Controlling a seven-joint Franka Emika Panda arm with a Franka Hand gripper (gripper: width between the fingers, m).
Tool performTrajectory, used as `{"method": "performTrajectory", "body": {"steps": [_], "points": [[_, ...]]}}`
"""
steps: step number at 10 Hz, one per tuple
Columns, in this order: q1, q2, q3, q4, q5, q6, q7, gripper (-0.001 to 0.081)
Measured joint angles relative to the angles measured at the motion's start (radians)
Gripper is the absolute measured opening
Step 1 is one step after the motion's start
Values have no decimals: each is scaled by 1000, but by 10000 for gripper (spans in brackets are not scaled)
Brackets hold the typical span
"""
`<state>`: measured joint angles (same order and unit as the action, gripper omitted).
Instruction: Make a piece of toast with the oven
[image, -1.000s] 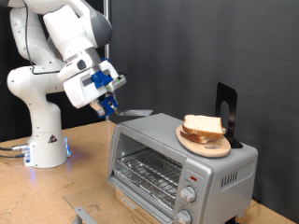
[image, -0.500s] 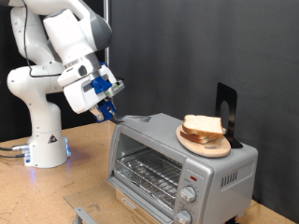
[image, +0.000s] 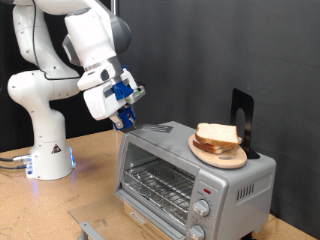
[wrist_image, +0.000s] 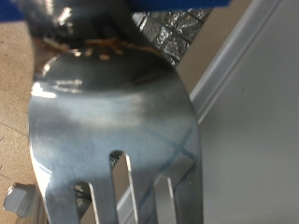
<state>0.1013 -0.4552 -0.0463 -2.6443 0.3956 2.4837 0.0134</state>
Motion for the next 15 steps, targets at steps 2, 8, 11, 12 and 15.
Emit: {"method": "performTrajectory", "body": {"steps": [2, 8, 11, 12, 15], "points": [[0, 28, 16, 26, 0, 7, 24, 363], [-2, 161, 59, 111, -19, 76, 109, 363], [-2, 211, 61, 141, -22, 90, 111, 363], [-1, 223, 61, 149, -22, 97, 111, 363], [1, 242, 62, 164, -16, 105, 106, 363]]}}
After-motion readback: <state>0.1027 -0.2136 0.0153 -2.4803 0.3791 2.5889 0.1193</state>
